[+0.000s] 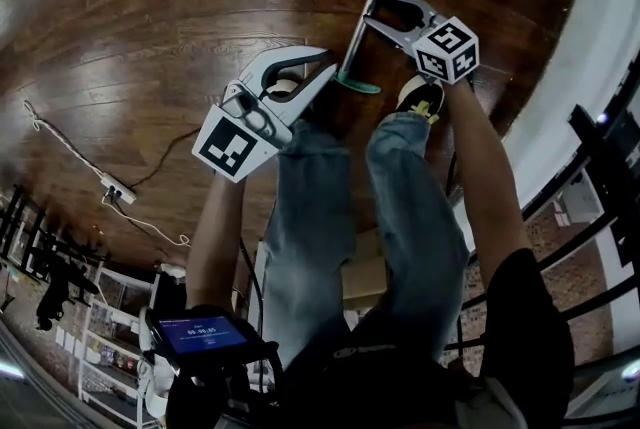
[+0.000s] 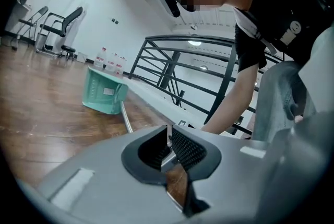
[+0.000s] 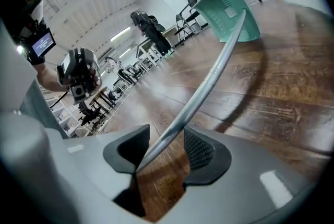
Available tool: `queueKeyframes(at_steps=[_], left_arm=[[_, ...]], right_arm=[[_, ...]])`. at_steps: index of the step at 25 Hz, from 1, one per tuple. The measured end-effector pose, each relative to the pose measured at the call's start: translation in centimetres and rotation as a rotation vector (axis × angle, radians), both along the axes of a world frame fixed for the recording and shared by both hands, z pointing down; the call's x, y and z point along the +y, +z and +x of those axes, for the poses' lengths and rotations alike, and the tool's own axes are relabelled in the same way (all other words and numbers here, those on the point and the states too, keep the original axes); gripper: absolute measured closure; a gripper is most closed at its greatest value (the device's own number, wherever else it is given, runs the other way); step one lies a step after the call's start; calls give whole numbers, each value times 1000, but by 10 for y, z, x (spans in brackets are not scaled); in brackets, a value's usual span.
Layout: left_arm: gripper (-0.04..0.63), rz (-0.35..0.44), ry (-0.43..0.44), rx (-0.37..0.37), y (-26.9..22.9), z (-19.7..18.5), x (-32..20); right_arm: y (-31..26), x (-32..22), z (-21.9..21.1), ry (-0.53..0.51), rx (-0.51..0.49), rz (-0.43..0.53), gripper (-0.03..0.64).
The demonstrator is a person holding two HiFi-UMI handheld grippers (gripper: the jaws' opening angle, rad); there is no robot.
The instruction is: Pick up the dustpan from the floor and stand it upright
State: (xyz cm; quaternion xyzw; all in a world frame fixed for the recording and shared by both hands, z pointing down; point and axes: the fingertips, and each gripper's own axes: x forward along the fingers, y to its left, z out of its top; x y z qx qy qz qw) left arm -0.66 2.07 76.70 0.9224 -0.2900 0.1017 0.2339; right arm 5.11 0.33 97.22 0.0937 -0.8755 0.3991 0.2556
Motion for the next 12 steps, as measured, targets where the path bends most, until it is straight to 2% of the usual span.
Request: queueKeyframes(at_steps=[7,9,12], left_arm=[[552,25,-8,27,-3,5,-9],[555,20,-9,31,-5,4,-8],[557,8,-21,36,-13,-7,-9]], right_arm=[[22,9,-15,1,26,-115,402],[23,9,-21,13,25,-127,434],[4,5,-32,34,-13,-125,437]])
